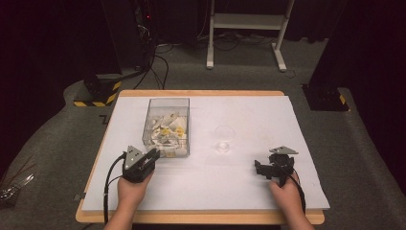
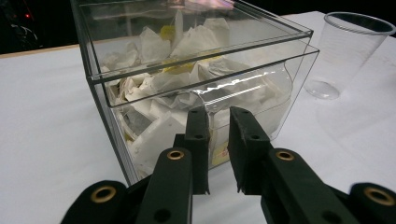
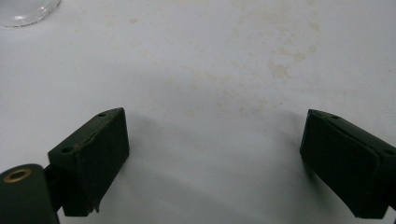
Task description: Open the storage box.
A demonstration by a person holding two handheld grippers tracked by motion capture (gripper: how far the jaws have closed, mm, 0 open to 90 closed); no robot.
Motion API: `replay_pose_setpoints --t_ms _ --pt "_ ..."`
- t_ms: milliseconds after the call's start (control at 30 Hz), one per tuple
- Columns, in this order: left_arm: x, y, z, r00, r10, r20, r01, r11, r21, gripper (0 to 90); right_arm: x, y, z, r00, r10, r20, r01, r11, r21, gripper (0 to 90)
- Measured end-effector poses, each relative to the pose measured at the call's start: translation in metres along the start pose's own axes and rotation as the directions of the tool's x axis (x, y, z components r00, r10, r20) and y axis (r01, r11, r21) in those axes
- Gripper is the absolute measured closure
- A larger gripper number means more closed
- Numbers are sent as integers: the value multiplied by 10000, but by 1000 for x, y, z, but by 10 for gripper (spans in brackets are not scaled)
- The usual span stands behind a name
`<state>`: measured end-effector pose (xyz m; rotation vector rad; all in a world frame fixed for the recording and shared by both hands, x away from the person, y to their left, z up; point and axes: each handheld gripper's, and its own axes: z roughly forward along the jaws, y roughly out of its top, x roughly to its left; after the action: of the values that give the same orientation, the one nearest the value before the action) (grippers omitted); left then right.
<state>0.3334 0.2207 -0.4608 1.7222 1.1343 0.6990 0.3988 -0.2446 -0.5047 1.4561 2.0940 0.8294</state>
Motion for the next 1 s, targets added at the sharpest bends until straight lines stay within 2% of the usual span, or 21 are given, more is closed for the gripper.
replay_pose_setpoints --t_ms 333,400,467,533,633,700,833,1000 --pt "0 -4 -4 9999 -69 111 69 10000 -26 801 0 0 0 10000 5 -1 -5 10000 2 81" --pt "1 -4 -3 9998 -110 193 111 9999 -14 780 0 0 0 10000 3 -2 -3 10000 1 81" --pt "3 -4 -1 9992 -228 339 229 9997 -47 704 0 0 0 10000 1 0 -1 10000 1 81" --pt "3 -3 1 9990 -204 401 207 9998 -60 678 0 0 0 10000 -1 -1 1 10000 -1 81" --pt "3 -2 3 9977 -311 595 314 9995 -30 675 0 0 0 10000 2 -3 -2 10000 3 81" --pt "2 -2 3 9975 -228 665 229 9997 -5 681 0 0 0 10000 3 -5 -3 10000 0 81" --pt "0 -5 0 9976 -342 595 344 9994 -38 703 0 0 0 10000 -2 -4 2 10000 20 81" --pt "-2 -7 -6 9980 -258 576 261 9996 -47 730 0 0 0 10000 0 -5 0 10000 -7 81"
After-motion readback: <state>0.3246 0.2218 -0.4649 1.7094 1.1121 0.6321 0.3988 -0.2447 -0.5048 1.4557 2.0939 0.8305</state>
